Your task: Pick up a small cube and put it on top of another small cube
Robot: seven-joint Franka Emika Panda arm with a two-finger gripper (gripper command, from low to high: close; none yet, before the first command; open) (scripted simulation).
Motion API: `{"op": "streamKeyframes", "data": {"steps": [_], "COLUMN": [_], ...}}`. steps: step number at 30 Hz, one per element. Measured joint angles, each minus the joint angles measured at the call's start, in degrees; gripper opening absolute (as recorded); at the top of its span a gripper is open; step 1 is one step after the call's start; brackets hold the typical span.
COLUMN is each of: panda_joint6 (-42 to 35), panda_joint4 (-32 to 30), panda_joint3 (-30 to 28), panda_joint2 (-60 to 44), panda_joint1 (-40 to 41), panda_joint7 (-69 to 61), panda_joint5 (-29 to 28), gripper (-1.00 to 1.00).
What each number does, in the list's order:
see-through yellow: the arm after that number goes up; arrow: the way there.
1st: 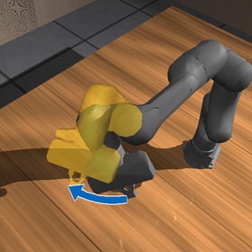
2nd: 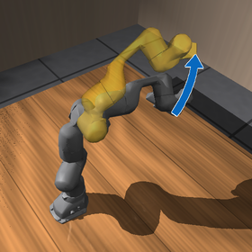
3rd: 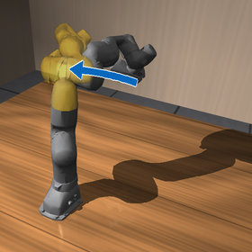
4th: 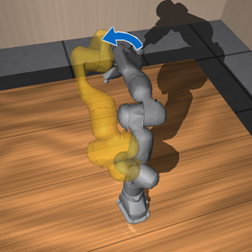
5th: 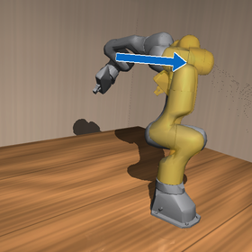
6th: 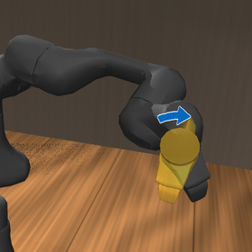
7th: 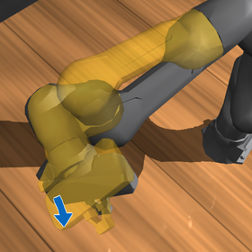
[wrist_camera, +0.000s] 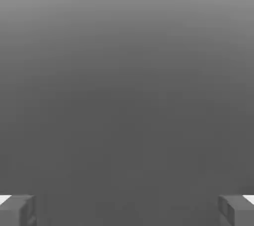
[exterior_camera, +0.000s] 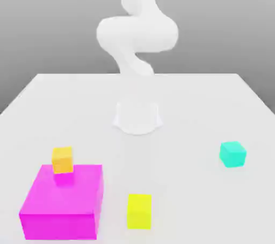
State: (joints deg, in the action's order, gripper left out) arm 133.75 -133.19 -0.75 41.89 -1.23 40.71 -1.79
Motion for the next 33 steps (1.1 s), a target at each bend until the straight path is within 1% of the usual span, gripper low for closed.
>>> {"op": "streamKeyframes", "data": {"steps": [10, 14, 18, 22, 27, 31, 33], "panda_joint6": [7.81, 10.94, 14.14, 17.44, 21.50, 24.82, 27.66], "panda_joint4": [-5.64, -7.88, -10.13, -12.43, -15.28, -17.34, -17.14], "panda_joint3": [-4.78, -7.16, -9.40, -10.61, -10.75, -8.76, -7.22], "panda_joint2": [-15.86, -22.08, -28.33, -34.65, -42.59, -48.99, -52.84], "panda_joint1": [-5.02, -7.02, -8.87, -9.92, -10.59, -9.46, -8.31], "panda_joint7": [-22.06, -31.65, -42.05, -53.51, -69.24, -82.18, -85.20], "panda_joint5": [-5.39, -6.25, -5.97, -4.21, -0.04, 4.49, 6.51], "gripper": [0.00, 0.00, 0.00, 0.00, 0.00, 0.00, 0.00]}}
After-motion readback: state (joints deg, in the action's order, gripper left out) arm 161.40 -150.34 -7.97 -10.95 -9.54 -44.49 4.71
